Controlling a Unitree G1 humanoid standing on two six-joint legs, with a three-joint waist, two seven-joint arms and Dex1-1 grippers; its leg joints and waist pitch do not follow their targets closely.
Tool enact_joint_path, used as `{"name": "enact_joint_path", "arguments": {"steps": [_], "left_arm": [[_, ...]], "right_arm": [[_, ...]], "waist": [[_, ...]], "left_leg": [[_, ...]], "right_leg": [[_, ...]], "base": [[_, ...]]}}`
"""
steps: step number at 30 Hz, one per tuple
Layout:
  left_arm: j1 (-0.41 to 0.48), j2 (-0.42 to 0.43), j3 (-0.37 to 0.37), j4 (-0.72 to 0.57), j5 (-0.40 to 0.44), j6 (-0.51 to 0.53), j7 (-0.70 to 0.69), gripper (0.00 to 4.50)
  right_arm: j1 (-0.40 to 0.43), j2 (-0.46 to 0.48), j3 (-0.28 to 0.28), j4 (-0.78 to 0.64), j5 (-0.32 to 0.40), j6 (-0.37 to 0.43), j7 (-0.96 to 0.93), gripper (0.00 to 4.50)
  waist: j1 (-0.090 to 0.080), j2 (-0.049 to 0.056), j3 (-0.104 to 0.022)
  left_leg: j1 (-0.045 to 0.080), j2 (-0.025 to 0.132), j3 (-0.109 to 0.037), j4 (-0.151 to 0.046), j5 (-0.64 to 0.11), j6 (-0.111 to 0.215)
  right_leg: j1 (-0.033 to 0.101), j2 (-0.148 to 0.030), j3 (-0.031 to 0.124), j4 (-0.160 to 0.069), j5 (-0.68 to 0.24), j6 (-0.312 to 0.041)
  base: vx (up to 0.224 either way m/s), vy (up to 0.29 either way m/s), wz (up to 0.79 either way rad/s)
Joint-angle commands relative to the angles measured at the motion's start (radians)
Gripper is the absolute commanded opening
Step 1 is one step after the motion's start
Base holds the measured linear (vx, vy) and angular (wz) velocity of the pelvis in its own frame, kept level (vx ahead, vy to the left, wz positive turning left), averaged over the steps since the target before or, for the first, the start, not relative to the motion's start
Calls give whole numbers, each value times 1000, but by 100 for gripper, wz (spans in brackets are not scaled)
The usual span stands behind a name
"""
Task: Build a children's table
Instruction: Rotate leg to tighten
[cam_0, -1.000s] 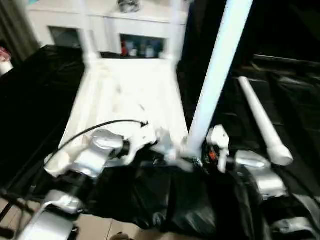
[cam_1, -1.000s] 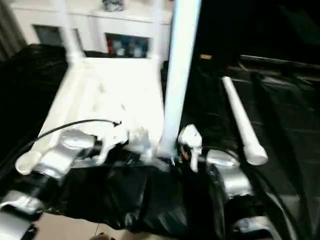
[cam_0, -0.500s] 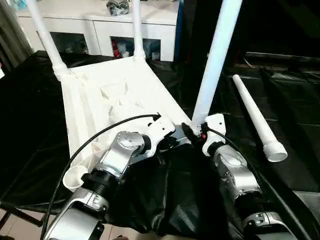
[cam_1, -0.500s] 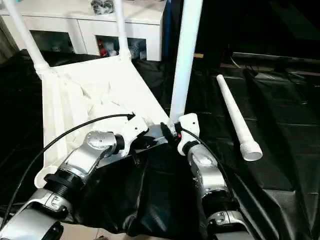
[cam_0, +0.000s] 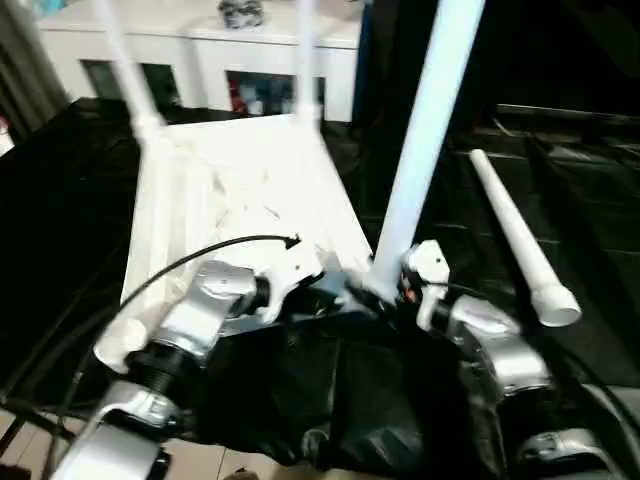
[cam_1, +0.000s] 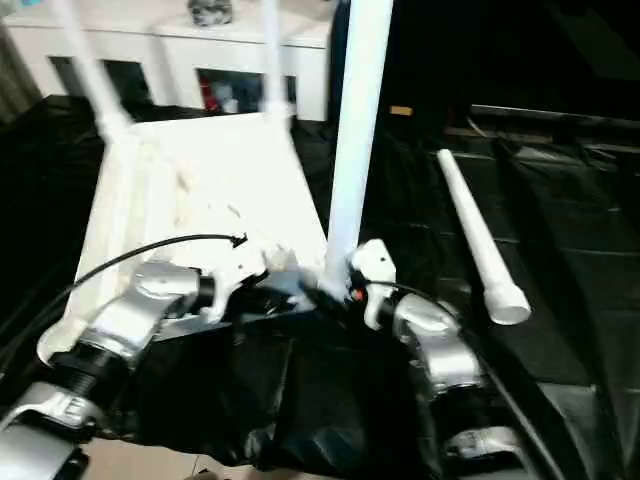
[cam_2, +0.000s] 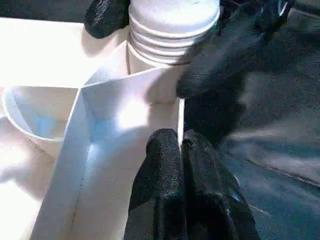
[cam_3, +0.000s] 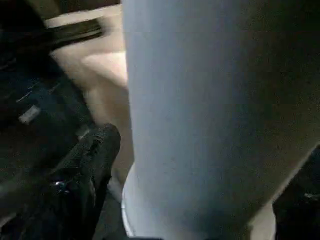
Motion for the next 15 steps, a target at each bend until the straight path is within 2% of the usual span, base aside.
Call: {"name": "enact_joint_path", "arguments": {"steps": [1,6,7,10,12,15], "left_arm": [[-23,-10,-30,-24,-28,-9,-47,0],[-33,30,-40,-21,-38,-10,-138,0],[-34,34,-41,-20,-39,-8,-146,0],[-35,44,-42,-15,-39,-15,-158,0],[-32,48,-40,-16,-40,-15,-161,0],[-22,47,-36,-27,-49,-8,-160,0]], "right_arm": [[8,-19,69,-46,16,8,141,379],[13,-94,108,-81,38,58,308,379],[14,-97,111,-85,42,63,320,355],[20,-99,122,-97,50,76,346,342],[24,-96,127,-103,51,83,356,319],[31,-90,138,-114,57,93,363,306]], "waist": [[2,-7,-58],[17,-12,-58],[19,-14,-58],[21,-16,-56],[24,-15,-56],[26,-19,-56]], "left_leg": [[-2,21,3,-56,-166,90],[-2,23,5,-53,-151,107],[-3,23,4,-53,-152,105],[-1,24,3,-56,-162,91],[1,25,3,-57,-171,83],[0,25,3,-57,-164,79]], "right_leg": [[56,-58,41,-66,-106,-240],[57,-58,40,-63,-98,-248],[57,-59,40,-64,-113,-246],[55,-60,40,-67,-155,-235],[53,-61,40,-69,-169,-232],[54,-61,40,-67,-158,-231]], "base": [[0,0,0],[0,0,0],[0,0,0],[0,0,0],[0,0,0],[0,0,0]]}}
